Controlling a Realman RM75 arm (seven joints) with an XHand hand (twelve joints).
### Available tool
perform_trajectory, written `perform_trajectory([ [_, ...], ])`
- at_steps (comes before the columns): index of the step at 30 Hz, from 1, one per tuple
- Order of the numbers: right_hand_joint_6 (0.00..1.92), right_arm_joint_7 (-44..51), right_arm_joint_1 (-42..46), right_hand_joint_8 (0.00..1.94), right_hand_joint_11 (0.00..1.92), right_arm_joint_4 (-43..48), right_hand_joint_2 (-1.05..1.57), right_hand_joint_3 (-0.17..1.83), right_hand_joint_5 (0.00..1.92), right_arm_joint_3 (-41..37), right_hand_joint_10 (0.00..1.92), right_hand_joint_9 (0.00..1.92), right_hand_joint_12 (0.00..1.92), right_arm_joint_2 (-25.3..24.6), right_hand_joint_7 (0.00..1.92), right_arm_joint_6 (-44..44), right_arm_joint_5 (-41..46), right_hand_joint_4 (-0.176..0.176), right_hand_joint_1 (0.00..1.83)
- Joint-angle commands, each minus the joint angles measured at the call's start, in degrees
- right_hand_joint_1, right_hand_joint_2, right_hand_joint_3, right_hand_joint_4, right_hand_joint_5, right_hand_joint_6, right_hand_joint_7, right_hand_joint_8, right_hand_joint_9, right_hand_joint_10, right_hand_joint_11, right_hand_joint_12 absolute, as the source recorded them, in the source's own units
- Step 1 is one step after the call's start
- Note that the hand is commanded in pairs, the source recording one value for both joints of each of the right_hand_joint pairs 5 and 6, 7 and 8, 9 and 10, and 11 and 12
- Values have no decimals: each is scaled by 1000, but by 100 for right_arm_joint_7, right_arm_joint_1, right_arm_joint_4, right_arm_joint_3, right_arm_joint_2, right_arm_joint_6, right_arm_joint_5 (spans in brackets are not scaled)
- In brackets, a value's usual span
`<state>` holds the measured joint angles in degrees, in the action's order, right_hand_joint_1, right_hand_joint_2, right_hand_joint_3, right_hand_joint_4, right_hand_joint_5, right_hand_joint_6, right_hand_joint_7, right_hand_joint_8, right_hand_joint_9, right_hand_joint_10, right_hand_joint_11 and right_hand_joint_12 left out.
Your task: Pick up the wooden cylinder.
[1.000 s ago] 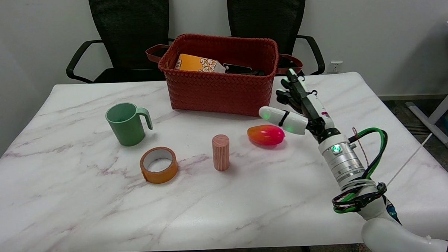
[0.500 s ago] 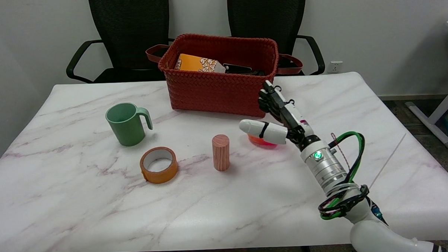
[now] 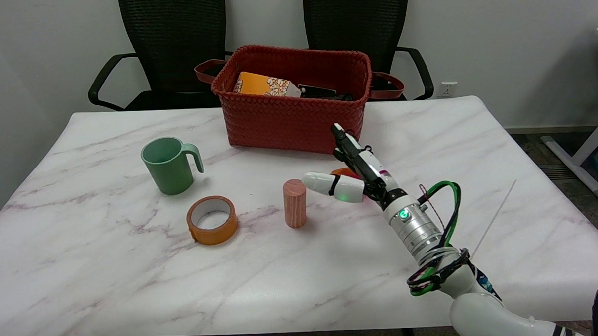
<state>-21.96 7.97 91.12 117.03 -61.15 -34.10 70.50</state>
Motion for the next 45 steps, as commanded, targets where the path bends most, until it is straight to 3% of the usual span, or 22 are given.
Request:
perform_trajectory([
  [1,0,-9,-383,0,147,-368,716,50,0,32,1,1,147,-185,0,746,-92,0,706],
  [18,0,-13,-490,0,123,-488,589,53,0,183,10,10,123,-305,0,961,-100,0,775],
  [21,0,-13,-498,0,107,-512,493,-175,0,199,0,0,107,-333,0,961,-132,0,858],
  [38,0,-40,-564,0,89,-739,530,-125,0,386,0,0,89,-711,0,505,-132,0,836],
  [45,0,-628,-633,0,127,-936,535,-133,0,507,0,0,127,-824,0,170,-435,0,829],
])
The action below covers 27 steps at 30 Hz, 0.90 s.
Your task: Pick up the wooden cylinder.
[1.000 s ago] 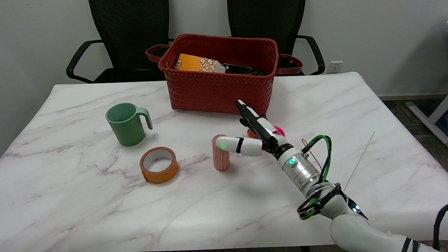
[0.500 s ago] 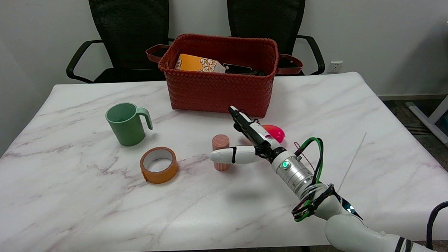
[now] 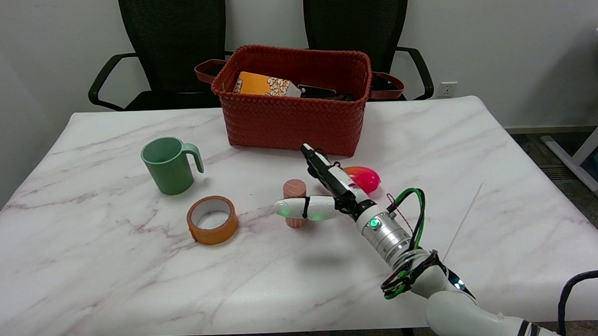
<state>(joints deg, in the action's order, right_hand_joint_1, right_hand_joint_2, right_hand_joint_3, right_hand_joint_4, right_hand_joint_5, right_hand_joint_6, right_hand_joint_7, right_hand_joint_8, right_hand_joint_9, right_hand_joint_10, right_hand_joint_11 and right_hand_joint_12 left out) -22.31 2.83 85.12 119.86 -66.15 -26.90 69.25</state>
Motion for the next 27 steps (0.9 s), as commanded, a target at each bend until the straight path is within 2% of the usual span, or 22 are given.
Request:
perform_trajectory([
  [1,0,-674,-127,0,131,-351,536,-123,0,228,0,0,131,-332,0,-551,-353,0,829],
  [17,0,-979,-326,0,131,-1004,597,-115,0,367,0,0,131,-831,0,-750,-622,0,803],
  [27,0,-1216,-494,0,131,-1394,612,-109,0,520,0,0,131,-860,0,-1198,-630,0,794],
])
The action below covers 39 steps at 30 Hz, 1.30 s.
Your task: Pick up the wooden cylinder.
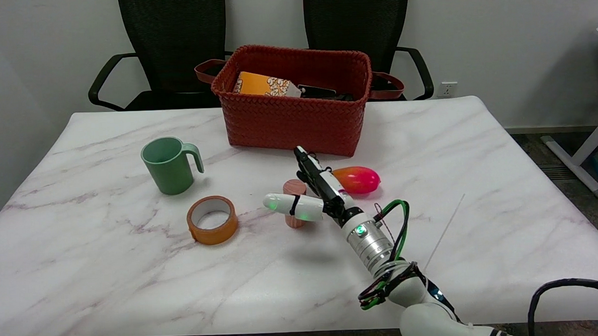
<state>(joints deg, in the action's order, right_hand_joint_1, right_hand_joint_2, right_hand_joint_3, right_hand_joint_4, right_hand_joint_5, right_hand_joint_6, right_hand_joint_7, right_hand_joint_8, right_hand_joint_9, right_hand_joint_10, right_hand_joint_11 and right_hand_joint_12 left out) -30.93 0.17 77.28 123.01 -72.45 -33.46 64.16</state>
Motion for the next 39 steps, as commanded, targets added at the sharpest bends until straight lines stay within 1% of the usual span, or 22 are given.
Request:
perform_trajectory([
  [1,0,-355,-232,0,131,-630,614,-108,0,189,0,0,131,-229,0,-550,-121,0,793],
  [12,0,-546,-336,0,123,-879,648,-74,0,229,0,0,123,-318,0,-562,-121,0,777],
  [33,0,-690,-385,0,130,-1150,663,-108,0,297,0,0,130,-465,0,-598,-125,0,769],
  [39,0,-806,-404,0,124,-1242,661,-128,0,308,0,0,124,-513,0,-598,-268,0,769],
])
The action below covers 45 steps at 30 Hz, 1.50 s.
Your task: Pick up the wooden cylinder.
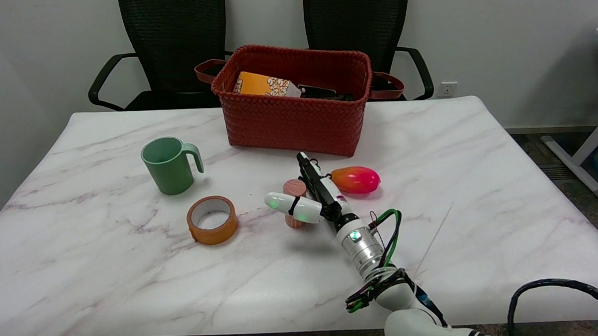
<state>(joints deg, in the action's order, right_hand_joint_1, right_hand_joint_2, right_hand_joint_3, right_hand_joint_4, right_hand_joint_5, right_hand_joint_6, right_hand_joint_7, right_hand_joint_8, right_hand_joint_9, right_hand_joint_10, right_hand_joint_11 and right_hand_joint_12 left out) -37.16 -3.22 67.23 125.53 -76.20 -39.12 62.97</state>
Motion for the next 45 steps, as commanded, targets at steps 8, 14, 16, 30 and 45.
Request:
perform_trajectory([
  [8,0,-459,-112,0,125,-356,675,-113,0,56,0,0,125,-182,0,-32,-401,0,764],
  [14,0,-459,-128,0,125,-352,643,-175,0,56,0,0,125,-182,0,-32,-409,0,810],
  [16,0,-459,-129,0,124,-344,606,-175,0,56,0,0,124,-182,0,-28,-413,0,865],
  [30,0,-459,-185,0,136,-372,581,-175,0,40,0,0,136,-182,0,24,-481,0,919],
  [45,0,-616,-288,41,273,-536,605,-175,0,56,160,160,273,-202,41,152,-470,0,916],
])
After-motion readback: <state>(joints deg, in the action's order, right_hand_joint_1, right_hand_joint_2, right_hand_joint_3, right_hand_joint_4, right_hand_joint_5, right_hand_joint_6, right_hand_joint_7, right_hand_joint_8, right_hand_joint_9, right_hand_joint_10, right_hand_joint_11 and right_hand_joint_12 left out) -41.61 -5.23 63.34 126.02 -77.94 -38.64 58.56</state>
